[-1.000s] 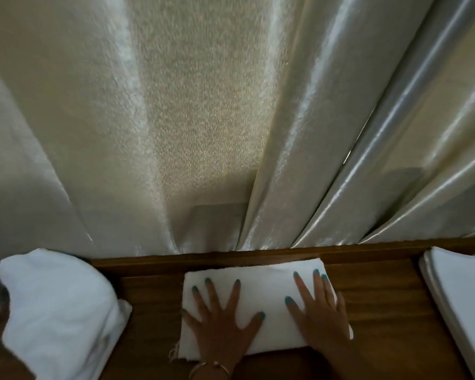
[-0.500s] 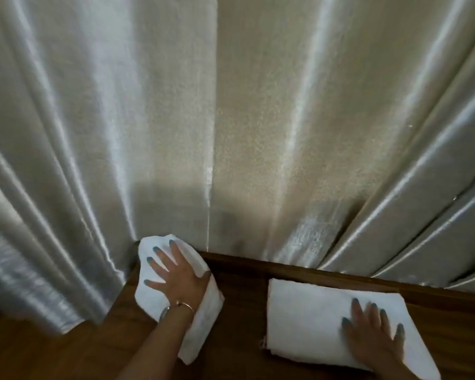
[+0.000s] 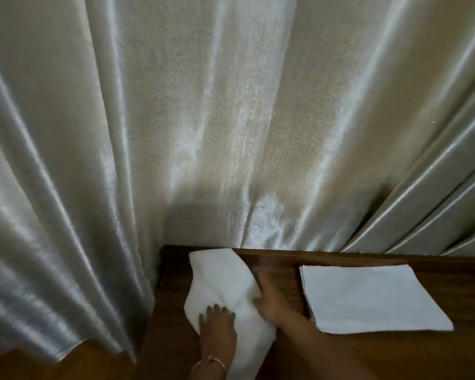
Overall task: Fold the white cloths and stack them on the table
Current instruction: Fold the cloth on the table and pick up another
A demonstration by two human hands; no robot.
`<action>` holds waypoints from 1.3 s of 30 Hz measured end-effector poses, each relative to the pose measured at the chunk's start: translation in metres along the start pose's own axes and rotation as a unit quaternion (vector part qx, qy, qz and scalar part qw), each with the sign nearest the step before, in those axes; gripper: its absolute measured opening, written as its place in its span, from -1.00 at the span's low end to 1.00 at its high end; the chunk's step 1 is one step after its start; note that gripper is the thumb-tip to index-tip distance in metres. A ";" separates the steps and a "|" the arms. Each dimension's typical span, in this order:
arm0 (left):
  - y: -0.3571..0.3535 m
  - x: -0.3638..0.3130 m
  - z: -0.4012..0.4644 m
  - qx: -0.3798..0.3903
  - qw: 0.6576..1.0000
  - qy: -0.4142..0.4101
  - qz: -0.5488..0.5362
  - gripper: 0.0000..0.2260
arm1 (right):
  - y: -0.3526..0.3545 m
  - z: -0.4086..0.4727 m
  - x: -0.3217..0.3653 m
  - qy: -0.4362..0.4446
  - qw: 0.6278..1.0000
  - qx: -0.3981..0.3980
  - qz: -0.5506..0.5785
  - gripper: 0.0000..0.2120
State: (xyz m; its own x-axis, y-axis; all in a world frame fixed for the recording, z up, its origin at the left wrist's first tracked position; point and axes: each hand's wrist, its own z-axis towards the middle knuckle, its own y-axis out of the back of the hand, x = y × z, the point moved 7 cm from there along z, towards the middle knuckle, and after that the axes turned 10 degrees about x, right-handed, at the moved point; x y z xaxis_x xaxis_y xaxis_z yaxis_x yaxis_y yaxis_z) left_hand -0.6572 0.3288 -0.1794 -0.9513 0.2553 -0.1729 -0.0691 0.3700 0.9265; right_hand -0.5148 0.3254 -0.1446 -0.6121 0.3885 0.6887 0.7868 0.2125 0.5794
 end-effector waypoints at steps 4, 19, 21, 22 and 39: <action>-0.024 -0.003 -0.009 0.002 0.997 -0.059 -0.047 -0.69 | -0.011 0.009 -0.005 -0.022 0.975 -0.064 0.213 -0.09; 0.114 -0.016 -0.058 -0.122 0.922 -0.125 -0.346 -0.61 | 0.023 -0.094 0.027 0.042 0.971 0.116 0.204 -0.59; 0.142 -0.057 -0.066 -0.076 0.915 -0.263 -0.298 -0.62 | 0.042 -0.120 0.032 0.083 0.967 0.131 0.201 -0.68; 0.153 -0.079 -0.072 -0.043 0.912 -0.316 -0.260 -0.65 | 0.057 -0.132 0.033 0.095 0.968 0.122 0.197 -0.70; 0.244 -0.327 -0.166 -0.247 0.864 -0.428 -0.095 -0.76 | 0.319 -0.301 -0.053 0.258 0.949 -0.143 0.112 -0.92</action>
State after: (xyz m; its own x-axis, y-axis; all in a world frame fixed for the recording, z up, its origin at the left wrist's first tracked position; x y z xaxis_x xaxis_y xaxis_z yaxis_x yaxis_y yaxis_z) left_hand -0.4127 0.1872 0.1591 -0.3522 0.8775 -0.3254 -0.5203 0.1054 0.8475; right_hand -0.2545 0.1025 0.1350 -0.4468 -0.1120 0.8876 0.8936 -0.1040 0.4367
